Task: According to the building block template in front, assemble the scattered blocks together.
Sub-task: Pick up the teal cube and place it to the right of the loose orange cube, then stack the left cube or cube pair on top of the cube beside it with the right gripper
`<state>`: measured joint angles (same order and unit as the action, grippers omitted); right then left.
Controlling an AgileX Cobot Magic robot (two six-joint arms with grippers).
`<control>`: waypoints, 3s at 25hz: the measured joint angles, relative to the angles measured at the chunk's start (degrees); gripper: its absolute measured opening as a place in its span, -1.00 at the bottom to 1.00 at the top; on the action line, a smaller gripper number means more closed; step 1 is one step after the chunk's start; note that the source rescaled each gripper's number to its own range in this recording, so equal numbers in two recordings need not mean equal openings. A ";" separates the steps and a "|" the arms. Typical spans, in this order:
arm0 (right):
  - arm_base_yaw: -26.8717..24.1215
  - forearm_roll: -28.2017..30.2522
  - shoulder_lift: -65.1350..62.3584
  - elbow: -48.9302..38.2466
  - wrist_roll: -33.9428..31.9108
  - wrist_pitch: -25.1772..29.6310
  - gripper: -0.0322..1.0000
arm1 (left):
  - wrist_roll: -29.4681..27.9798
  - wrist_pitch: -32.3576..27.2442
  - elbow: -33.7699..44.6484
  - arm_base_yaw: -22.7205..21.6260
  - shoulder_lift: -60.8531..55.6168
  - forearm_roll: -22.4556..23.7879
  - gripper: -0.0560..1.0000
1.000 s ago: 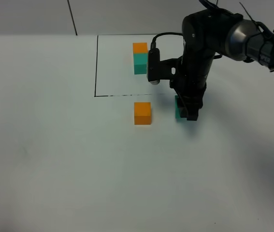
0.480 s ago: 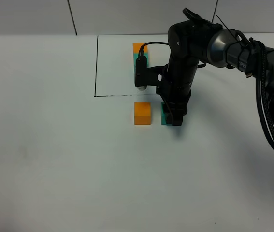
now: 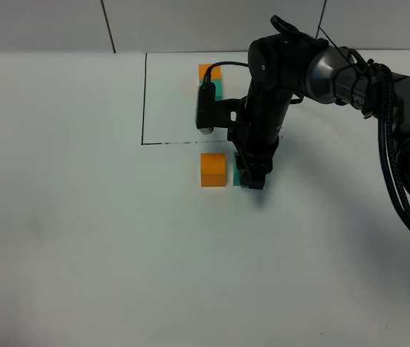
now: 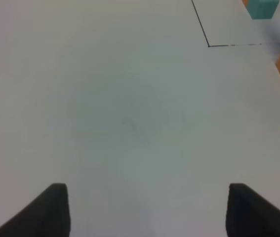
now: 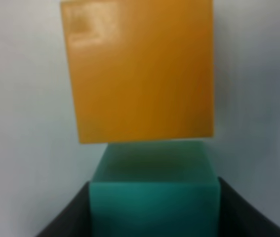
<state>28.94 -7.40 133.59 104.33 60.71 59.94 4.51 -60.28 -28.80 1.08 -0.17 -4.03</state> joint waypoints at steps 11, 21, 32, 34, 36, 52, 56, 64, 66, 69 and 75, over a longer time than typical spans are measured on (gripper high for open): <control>1.16 -0.06 0.06 0.04 -0.06 -1.05 -0.91 | 0.00 0.00 0.00 0.00 0.00 0.00 -0.11; 1.22 -0.24 0.57 0.36 0.01 -1.04 -0.91 | 0.00 0.00 0.00 0.00 0.00 0.00 -0.11; 1.22 -0.14 1.05 0.42 3.56 -1.21 -0.91 | 0.00 0.00 0.00 0.00 0.00 0.00 -0.11; 1.22 -0.14 1.10 0.42 4.01 -1.26 -0.91 | 0.00 0.00 0.00 0.00 0.00 0.00 -0.11; 1.22 -0.14 1.16 0.42 4.22 -1.26 -0.91 | 0.00 0.00 0.00 0.00 0.00 0.00 -0.11; 1.15 -0.48 1.23 0.31 3.37 -1.45 -0.66 | 0.00 0.00 0.00 0.00 0.00 0.00 -0.11; 1.04 -0.48 -0.46 0.25 0.00 -1.18 -0.12 | 0.00 0.00 0.00 0.00 0.00 0.00 -0.11; -3.22 -1.37 -9.79 0.20 -12.25 3.14 0.30 | 0.00 0.00 0.00 0.00 0.00 0.00 -0.11; -5.31 -2.19 -13.21 -1.62 -15.12 3.68 0.31 | 0.00 0.00 0.00 0.00 0.00 0.00 -0.11; -8.47 -3.30 -19.60 -9.13 -17.28 0.39 0.32 | 0.00 0.00 0.00 0.00 0.00 0.00 -0.11; -13.28 -4.32 -35.48 -33.10 -24.03 -13.90 0.33 | 0.00 0.00 0.00 0.00 0.00 0.00 -0.11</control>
<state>15.66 -11.72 98.11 71.23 36.68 46.04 4.51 -60.28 -28.80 1.08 -0.17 -4.03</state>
